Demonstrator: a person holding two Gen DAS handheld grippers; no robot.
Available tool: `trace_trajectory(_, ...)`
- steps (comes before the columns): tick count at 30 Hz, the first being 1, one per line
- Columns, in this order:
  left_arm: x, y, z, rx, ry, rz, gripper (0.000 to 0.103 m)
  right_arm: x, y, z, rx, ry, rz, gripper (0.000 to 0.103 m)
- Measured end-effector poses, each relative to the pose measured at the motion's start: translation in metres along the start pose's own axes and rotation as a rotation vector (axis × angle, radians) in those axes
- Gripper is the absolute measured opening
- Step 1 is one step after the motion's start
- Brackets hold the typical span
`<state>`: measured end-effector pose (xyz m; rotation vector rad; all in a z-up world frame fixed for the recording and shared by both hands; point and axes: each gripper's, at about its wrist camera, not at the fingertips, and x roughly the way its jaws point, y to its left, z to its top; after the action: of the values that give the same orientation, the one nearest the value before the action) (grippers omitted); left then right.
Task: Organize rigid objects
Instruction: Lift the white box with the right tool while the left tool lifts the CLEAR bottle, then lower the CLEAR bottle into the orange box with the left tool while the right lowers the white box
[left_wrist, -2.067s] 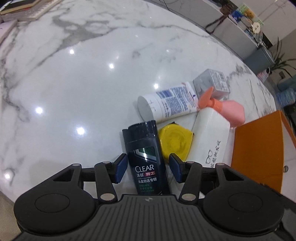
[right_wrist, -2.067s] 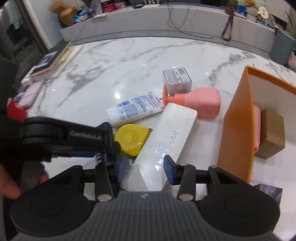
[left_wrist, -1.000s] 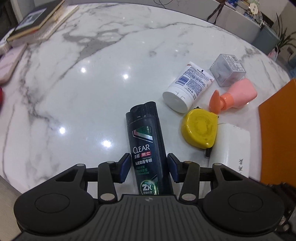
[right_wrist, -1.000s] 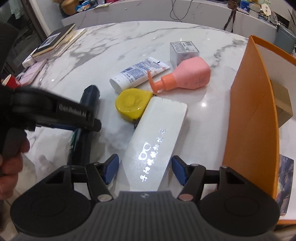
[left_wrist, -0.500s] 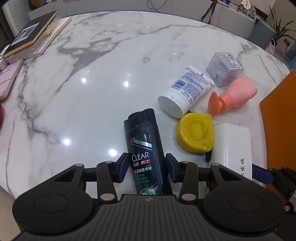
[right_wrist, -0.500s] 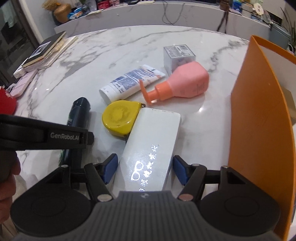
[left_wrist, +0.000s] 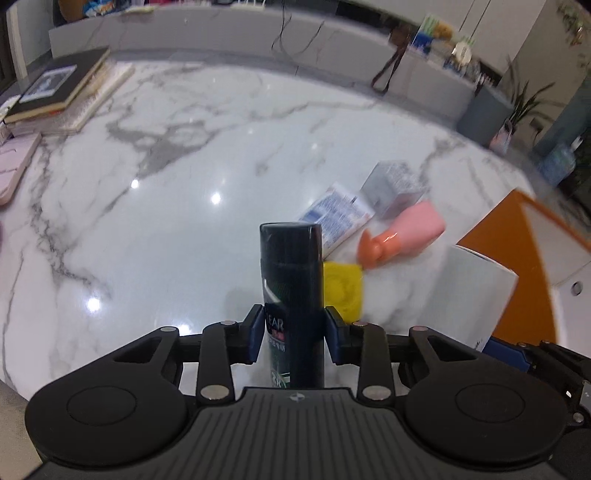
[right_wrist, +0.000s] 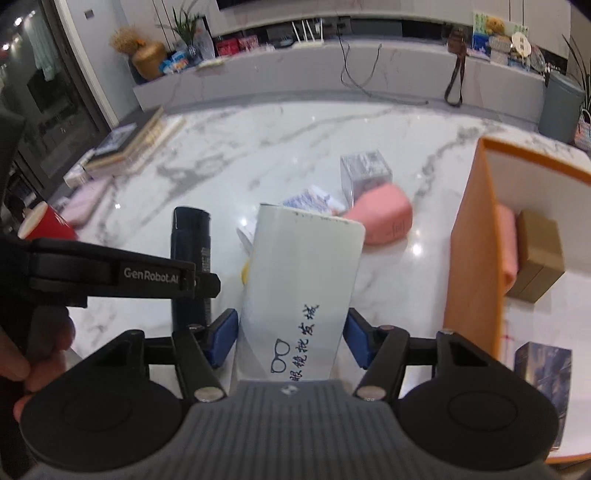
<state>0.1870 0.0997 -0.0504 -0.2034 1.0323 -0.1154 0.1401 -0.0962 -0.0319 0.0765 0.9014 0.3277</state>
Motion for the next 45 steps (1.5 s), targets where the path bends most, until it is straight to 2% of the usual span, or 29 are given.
trace_trajectory(9,-0.062,-0.03,-0.005,0.035,-0.15,-0.056,0.036,-0.065,-0.009,0.007,0.018,-0.152,0.031,0.06)
trace_trajectory(14,-0.106,-0.061,0.0,0.102,-0.236,-0.095,0.036,-0.112,-0.017,0.013,0.01,-0.257,0.027,0.06)
trace_trajectory(18,-0.133,-0.098,0.005,0.184,-0.277,-0.155,0.036,-0.152,-0.039,0.019,0.013,-0.324,0.005,0.06)
trace_trajectory(21,-0.139,-0.13,0.008,0.248,-0.276,-0.226,0.036,-0.177,-0.062,0.021,0.007,-0.343,-0.033,0.06)
trace_trajectory(26,-0.116,-0.187,0.013,0.341,-0.208,-0.33,0.036,-0.198,-0.108,0.021,-0.001,-0.31,-0.114,0.06)
trace_trajectory(32,-0.05,-0.245,0.013,0.411,-0.051,-0.413,0.036,-0.187,-0.166,0.011,-0.006,-0.192,-0.228,0.06)
trace_trajectory(38,0.02,-0.28,0.014,0.444,0.092,-0.411,0.036,-0.148,-0.22,0.001,0.031,-0.026,-0.257,0.06)
trace_trajectory(45,0.07,-0.298,0.012,0.422,0.189,-0.4,0.036,-0.104,-0.254,-0.001,0.036,0.095,-0.25,0.06)
